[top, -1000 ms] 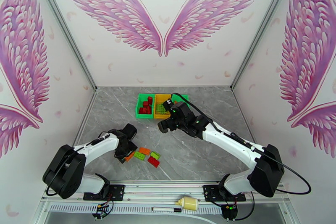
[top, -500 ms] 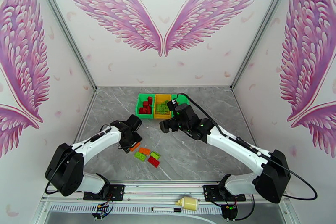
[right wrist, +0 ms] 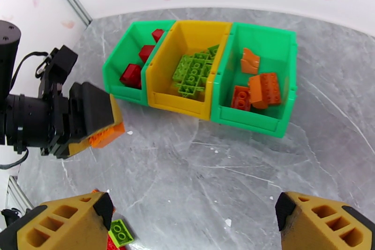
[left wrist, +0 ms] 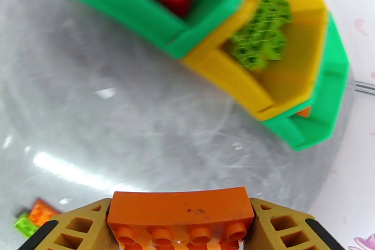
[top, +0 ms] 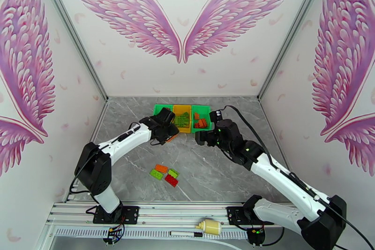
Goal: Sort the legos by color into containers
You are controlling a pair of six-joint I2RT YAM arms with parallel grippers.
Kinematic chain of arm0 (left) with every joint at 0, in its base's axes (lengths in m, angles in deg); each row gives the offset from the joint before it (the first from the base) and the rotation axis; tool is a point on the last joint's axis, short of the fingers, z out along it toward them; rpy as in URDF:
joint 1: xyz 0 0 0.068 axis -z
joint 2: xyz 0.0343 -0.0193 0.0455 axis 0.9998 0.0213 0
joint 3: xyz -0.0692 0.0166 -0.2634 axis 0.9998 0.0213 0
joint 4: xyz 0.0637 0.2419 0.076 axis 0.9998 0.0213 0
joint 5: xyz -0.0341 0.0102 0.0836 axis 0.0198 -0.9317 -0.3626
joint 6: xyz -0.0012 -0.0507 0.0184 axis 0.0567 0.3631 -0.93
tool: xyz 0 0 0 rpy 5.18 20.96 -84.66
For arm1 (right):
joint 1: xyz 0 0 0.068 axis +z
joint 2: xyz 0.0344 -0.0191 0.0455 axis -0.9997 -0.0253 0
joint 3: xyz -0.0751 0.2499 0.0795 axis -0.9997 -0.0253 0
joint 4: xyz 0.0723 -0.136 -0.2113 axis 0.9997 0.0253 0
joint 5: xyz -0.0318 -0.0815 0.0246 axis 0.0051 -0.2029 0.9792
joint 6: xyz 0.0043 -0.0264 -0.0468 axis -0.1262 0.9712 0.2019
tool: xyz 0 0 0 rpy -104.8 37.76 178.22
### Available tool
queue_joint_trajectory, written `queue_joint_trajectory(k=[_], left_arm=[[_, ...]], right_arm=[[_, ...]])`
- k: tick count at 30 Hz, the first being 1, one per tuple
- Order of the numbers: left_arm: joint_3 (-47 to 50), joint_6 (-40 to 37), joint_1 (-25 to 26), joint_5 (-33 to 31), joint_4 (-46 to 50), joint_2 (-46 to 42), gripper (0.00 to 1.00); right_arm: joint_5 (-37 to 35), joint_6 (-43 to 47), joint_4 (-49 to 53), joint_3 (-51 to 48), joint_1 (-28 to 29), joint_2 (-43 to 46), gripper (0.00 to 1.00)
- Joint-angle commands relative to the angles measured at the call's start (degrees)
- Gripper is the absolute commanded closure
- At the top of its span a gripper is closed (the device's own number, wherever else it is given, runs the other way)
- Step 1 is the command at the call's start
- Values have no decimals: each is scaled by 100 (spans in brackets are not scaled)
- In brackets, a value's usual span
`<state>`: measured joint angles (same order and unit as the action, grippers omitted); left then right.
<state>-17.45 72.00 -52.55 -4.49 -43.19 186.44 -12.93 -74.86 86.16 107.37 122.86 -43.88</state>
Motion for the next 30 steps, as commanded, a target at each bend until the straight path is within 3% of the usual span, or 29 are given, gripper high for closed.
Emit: queue_joint_trajectory(k=[1,12,22,30], left_arm=[[-527,7,51,55,-835,352,44],[-2390,635,193,340,-1663,1981,44],[-3690,989,315,163,-1399,3105,44],[-4814,1037,367,253,-1002,3866,38]], right_arm=[[-285,-222,237,-143,-72,223,3],[-315,-158,251,-32,-232,306,3],[-231,-82,374,58,-310,370,3],[-246,-77,459,51,-354,517,3]])
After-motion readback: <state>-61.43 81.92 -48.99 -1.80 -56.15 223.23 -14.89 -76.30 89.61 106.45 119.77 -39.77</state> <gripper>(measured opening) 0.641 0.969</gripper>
